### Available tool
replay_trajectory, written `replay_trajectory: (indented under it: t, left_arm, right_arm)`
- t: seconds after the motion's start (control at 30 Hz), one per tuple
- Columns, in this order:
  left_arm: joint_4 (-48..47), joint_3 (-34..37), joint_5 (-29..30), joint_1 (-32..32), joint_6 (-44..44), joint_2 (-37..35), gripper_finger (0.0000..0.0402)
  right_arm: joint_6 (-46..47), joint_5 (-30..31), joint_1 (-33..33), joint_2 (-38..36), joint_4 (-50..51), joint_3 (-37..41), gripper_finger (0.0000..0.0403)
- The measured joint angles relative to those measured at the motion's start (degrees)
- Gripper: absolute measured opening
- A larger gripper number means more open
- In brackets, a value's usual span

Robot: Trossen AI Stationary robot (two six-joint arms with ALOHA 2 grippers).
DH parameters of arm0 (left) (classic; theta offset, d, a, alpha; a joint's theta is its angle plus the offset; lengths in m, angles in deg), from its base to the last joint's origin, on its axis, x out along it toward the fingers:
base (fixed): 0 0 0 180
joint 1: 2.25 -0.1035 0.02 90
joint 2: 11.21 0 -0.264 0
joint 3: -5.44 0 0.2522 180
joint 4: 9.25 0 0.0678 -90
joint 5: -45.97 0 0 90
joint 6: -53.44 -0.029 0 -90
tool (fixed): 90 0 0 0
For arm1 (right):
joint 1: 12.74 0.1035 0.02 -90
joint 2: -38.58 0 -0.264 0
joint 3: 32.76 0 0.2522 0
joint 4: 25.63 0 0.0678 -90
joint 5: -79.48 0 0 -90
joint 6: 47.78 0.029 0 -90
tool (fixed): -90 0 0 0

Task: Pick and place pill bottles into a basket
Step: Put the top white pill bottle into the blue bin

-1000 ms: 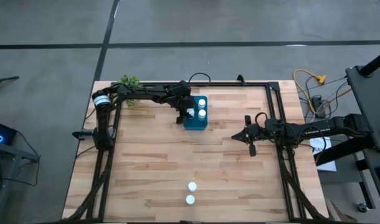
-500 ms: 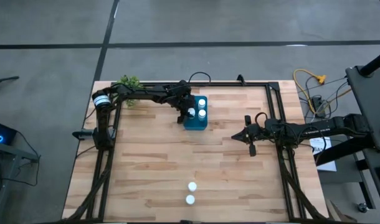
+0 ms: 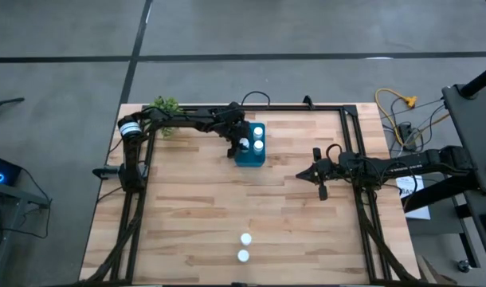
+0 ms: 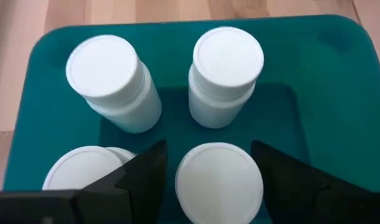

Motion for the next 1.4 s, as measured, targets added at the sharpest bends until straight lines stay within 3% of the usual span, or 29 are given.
replay_trajectory:
  t: [0.57, 0.9, 1.4]
  left_arm:
    - [-0.5, 0.0, -0.1, 1.4, 1.5, -5.2, 0.0213]
    - [-1.2, 0.5, -2.0, 6.0, 1.6, -14.4, 0.0206]
    - [-4.1, 8.2, -1.9, 16.0, 2.9, -28.4, 0.0048]
  right_arm:
    - [0.0, 0.0, 0.0, 0.0, -0.1, 0.0, 0.0008]
    - [-0.2, 0.1, 0.0, -0.1, -1.1, 0.0, 0.0008]
    - [-0.1, 0.0, 0.0, -0.1, -0.9, 0.0, 0.0009]
